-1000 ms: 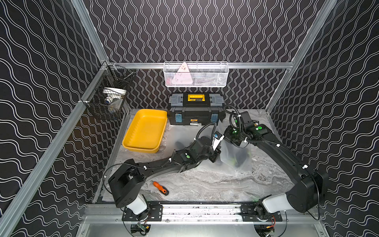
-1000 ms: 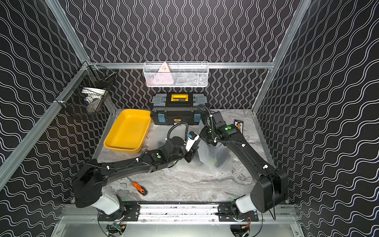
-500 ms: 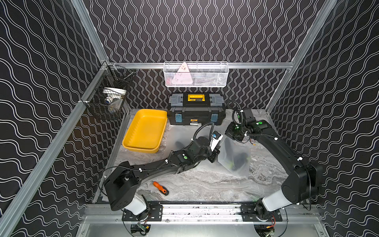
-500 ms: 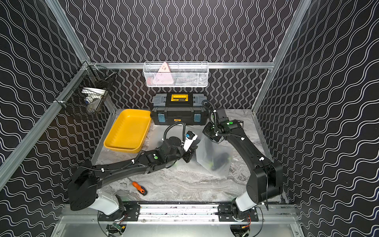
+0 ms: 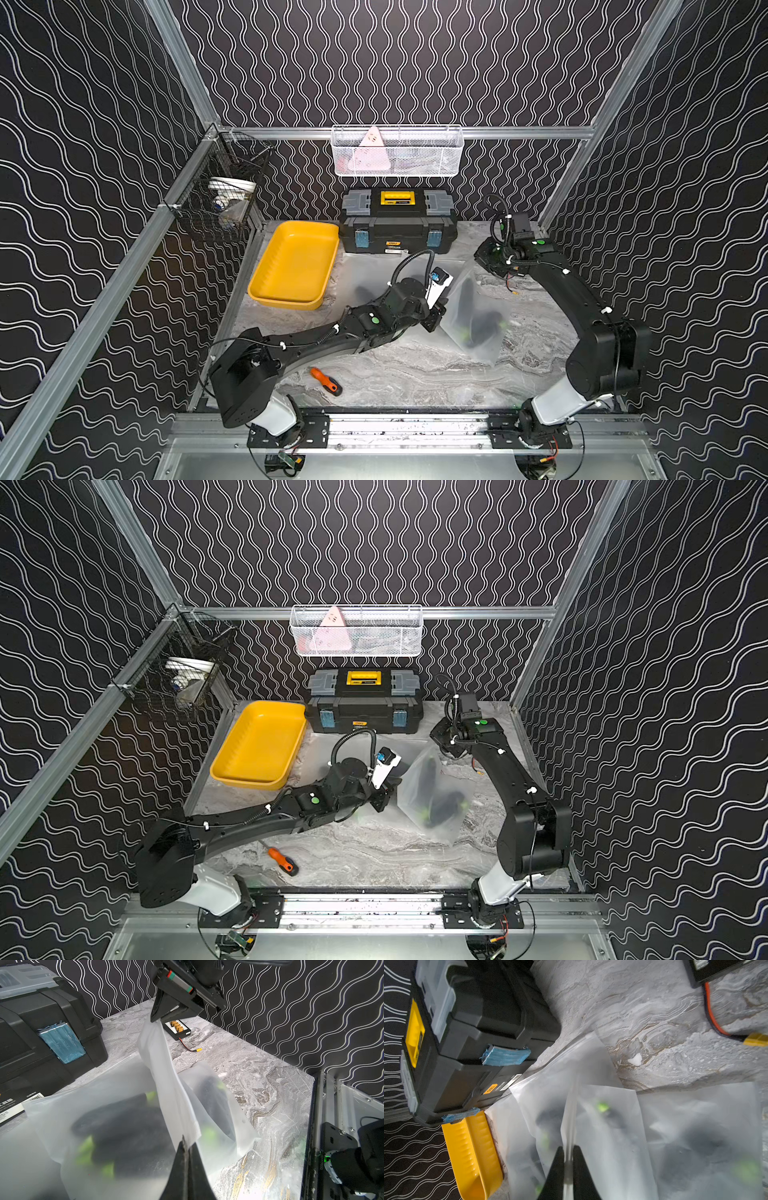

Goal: Place the eggplant in a zip-top bag and seal the zipper
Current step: Zip the zipper on the zipper food storage bag.

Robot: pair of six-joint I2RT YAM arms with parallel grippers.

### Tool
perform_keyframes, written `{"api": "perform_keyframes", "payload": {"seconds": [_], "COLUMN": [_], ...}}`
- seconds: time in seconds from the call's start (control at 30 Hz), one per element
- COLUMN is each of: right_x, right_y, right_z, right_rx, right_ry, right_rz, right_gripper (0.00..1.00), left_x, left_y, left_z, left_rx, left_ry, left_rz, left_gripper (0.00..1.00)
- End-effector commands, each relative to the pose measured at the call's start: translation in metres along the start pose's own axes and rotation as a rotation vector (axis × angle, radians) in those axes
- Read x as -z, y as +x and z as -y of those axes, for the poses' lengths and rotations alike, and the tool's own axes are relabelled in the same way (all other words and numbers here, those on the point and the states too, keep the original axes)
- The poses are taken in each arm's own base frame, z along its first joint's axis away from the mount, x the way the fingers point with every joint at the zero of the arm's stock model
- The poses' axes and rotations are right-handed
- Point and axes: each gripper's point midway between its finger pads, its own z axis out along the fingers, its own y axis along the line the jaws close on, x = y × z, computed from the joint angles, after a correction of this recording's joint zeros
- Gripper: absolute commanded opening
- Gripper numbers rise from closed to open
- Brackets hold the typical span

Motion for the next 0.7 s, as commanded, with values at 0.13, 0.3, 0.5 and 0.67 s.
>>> {"api": "perform_keyframes", "payload": {"seconds": [0.13, 0.3, 0.5, 0.67], "right_x": [0.003, 0.003, 0.003, 0.003], "right_y": [-0.047, -0.062, -0.072, -0.079], "right_z": [0.010, 0.016, 0.018, 0.019], "right_rx": [-0.063, -0.093, -0.111, -0.122], "right_ry": [0.003, 0.007, 0.007, 0.007], "right_rz": [0.129, 0.147, 0.158, 0.170], "right_gripper": [0.11, 0.11, 0.11, 0.11], "left_x": [0.003, 0.002, 0.002, 0.000], "left_y": [0.000, 0.001, 0.000, 0.000], "left_z": [0.005, 0.005, 0.006, 0.006], "left_rx": [0.011, 0.014, 0.012, 0.012], "left_ry": [0.024, 0.027, 0.029, 0.035], "left_rz": [-0.006, -0.006, -0.005, -0.006], "left_gripper": [0.00, 0.00, 0.00, 0.00]}}
